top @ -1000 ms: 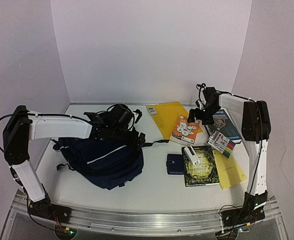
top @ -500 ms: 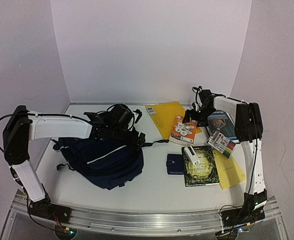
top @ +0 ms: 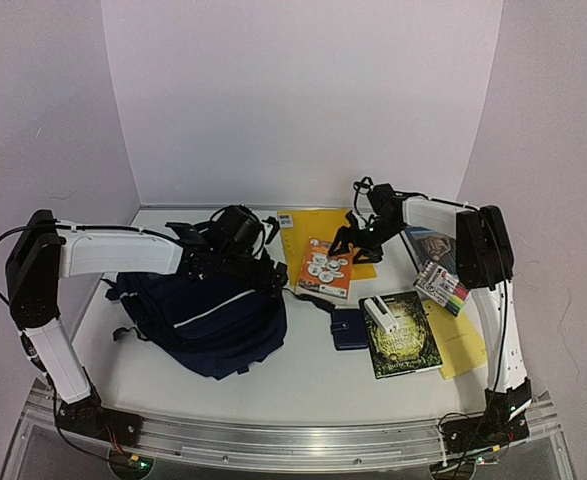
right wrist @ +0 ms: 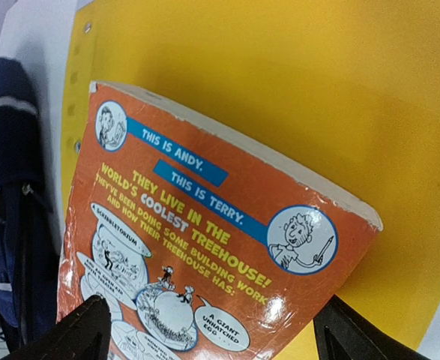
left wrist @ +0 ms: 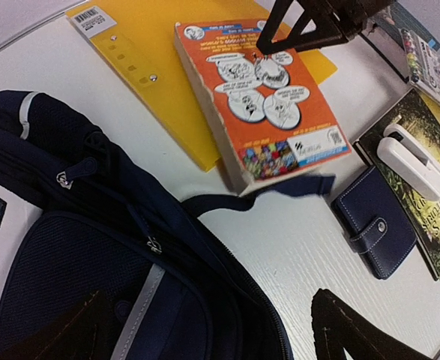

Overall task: Pack the student bag
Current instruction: Move the book to the center of the board.

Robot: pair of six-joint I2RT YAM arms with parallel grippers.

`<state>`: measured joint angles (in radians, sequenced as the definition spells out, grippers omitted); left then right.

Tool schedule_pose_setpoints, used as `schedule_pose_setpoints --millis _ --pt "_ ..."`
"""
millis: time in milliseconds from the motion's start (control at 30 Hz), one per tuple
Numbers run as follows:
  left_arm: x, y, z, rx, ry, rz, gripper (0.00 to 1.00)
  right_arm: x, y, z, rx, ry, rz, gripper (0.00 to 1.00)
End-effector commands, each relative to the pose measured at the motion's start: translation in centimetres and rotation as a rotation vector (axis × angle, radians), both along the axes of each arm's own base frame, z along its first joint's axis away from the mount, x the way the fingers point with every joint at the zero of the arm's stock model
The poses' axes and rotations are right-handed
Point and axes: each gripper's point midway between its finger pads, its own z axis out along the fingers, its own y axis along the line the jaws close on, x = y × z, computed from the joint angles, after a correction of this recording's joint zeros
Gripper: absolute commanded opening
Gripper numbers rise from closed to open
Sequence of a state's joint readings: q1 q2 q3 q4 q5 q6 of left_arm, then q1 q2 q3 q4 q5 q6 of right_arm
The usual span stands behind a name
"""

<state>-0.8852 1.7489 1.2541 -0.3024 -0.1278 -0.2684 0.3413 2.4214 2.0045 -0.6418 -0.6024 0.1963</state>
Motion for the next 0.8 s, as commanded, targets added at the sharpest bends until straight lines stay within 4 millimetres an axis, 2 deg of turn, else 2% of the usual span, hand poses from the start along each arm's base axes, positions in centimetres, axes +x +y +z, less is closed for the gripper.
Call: schedule_pose_setpoints --millis 0,100,167,267,400,600,667,767 --pt "1.8 0.5 1.2 -0.109 0.019 0.048 0.93 -2.9 5.8 2.8 0.119 0.008 0.126 0.92" --pt "2.6 1.1 1.2 -0.171 0.043 0.068 0.93 -4.1 8.1 3.8 0.172 0.016 0.165 0.91" --pt "2.8 0.8 1.2 -0.210 0.065 0.056 0.92 -4.7 9.4 4.3 0.197 0.019 0.190 0.91" --pt "3.5 0.2 1.2 -0.215 0.076 0.053 0.91 -4.4 9.4 4.8 0.194 -0.001 0.187 0.87" --pt "4.1 -0.5 1.1 -0.222 0.090 0.053 0.90 -2.6 5.4 5.4 0.074 -0.088 0.108 0.82" --pt "5.7 -0.8 0.0 -0.238 0.118 0.085 0.89 0.6 -3.0 4.4 -0.054 -0.105 -0.083 0.80" --pt "6.4 -1.0 -0.4 -0.253 0.131 0.086 0.89 1.4 -4.3 3.3 -0.061 -0.089 -0.108 0.79" --pt "7.7 -1.2 -0.8 -0.294 0.165 0.092 0.89 1.6 -4.2 2.1 -0.027 -0.053 -0.102 0.78"
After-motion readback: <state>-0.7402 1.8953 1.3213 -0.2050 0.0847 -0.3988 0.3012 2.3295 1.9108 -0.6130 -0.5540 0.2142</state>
